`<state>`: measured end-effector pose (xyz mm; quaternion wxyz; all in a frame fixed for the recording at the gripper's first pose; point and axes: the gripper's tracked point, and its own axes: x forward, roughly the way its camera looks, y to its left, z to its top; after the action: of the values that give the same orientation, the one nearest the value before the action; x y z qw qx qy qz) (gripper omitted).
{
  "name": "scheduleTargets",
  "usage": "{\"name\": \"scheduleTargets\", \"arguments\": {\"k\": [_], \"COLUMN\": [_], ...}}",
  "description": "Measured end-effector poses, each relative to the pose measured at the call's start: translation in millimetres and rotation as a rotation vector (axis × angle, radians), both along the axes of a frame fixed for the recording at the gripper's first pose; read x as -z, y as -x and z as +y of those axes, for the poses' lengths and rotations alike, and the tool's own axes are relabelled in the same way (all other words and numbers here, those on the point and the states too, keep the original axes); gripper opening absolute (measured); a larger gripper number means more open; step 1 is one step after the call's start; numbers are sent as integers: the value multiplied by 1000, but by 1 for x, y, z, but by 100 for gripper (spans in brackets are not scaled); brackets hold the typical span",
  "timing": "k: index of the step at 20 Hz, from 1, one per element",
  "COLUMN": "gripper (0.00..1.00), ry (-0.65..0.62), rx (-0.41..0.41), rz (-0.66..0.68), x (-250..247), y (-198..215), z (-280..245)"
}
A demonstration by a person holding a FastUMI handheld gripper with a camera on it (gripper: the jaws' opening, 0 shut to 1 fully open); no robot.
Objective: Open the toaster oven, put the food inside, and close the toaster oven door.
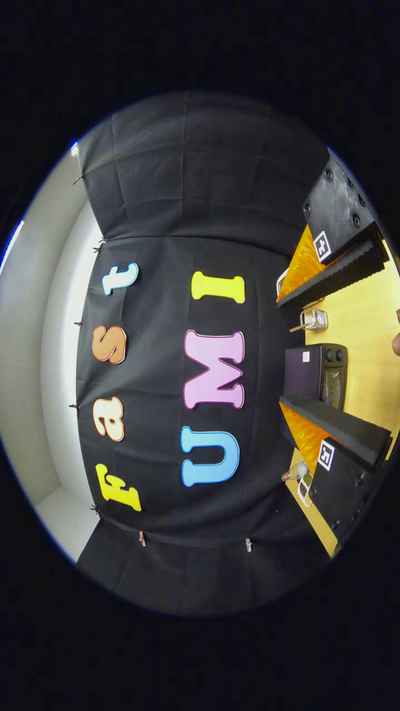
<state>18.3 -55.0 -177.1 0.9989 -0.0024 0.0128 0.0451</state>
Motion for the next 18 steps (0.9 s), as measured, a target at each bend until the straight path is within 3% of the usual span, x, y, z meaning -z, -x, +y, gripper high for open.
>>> {"name": "scheduleTargets", "arguments": {"k": [9,18], "gripper": [100,100], "ry": [-19,2], "rx": [22,-1], "rz": [4,-3], "x": [8,7], "y": [-6,-8], "z": [-34,-35]}}
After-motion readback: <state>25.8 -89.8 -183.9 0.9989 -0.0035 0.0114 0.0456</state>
